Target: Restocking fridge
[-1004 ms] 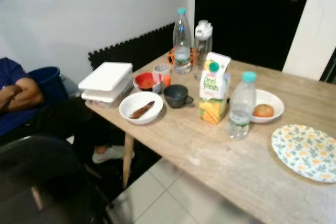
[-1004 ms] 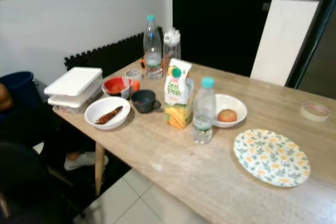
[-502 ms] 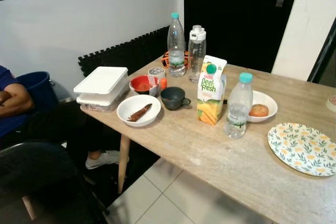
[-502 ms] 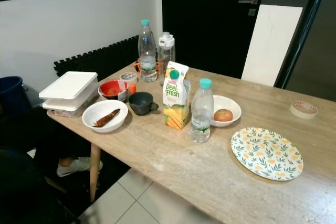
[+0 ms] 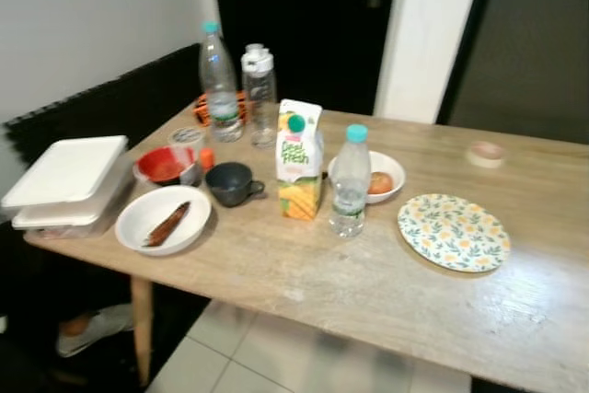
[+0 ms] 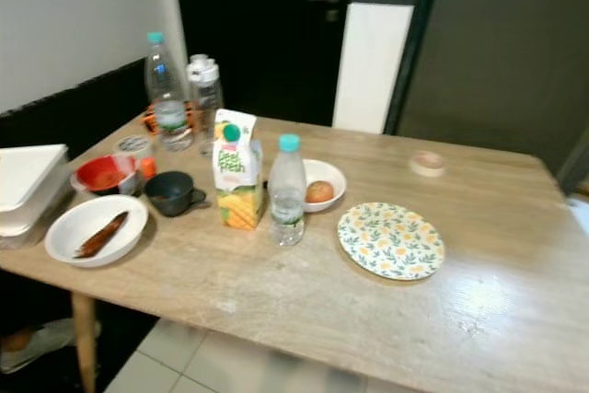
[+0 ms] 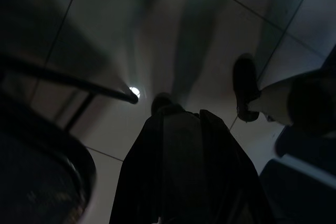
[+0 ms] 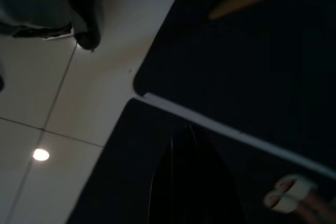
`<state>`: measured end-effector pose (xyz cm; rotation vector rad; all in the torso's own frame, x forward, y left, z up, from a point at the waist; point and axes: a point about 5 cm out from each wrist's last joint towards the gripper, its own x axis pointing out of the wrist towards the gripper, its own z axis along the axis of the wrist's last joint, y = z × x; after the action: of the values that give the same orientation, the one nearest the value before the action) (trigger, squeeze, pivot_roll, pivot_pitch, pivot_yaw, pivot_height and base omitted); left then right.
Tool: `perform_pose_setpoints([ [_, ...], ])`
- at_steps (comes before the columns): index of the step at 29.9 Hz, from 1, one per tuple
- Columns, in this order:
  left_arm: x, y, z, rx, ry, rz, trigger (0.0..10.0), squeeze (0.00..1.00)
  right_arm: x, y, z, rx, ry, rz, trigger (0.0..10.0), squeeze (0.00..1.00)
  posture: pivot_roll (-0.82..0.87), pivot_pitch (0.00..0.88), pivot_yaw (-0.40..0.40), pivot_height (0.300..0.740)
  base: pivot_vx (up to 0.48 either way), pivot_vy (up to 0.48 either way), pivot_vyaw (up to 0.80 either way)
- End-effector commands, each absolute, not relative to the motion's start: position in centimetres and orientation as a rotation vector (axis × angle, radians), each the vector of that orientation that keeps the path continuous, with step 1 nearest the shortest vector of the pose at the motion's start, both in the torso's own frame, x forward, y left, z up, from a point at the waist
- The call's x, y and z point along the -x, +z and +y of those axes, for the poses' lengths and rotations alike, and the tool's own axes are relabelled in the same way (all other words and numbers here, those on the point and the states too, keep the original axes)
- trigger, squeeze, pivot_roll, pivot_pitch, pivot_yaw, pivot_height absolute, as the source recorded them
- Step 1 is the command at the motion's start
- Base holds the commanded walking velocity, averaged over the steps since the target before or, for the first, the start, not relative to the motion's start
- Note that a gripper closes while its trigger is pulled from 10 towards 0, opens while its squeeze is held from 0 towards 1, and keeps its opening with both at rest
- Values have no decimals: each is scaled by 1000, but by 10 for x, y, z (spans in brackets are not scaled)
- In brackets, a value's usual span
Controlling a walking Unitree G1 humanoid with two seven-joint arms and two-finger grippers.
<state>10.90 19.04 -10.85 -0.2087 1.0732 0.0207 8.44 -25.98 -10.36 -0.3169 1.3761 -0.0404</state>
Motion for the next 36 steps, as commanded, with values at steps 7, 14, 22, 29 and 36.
perform_pose_setpoints([
  [7, -112, -108, 192, 198, 22, 1068, 10000, 0, -84, -104, -259, 340, -4, 1379, 10000, 0, -70, 0, 30, 740, 0, 0, -680],
  [14, -113, -107, 192, 196, 19, 1062, 10000, 0, -87, -104, -256, 370, 30, 1367, 10000, 0, -70, 0, 34, 740, 0, 0, -676],
  [22, -113, -107, 193, 178, 11, 1066, 10000, 0, -93, -105, -248, 381, 90, 1335, 10000, 0, -69, 0, 33, 740, 0, 0, 0],
  [29, -109, -108, 191, 185, -1, 1082, 10000, 0, -95, -105, -246, 393, 117, 1331, 10000, 0, -72, 0, 33, 740, 0, -69, 0],
  [36, -107, -109, 189, 206, 7, 1081, 10000, 0, -98, -104, -248, 402, 118, 1323, 10000, 0, -73, 0, 28, 740, 0, -467, 0],
])
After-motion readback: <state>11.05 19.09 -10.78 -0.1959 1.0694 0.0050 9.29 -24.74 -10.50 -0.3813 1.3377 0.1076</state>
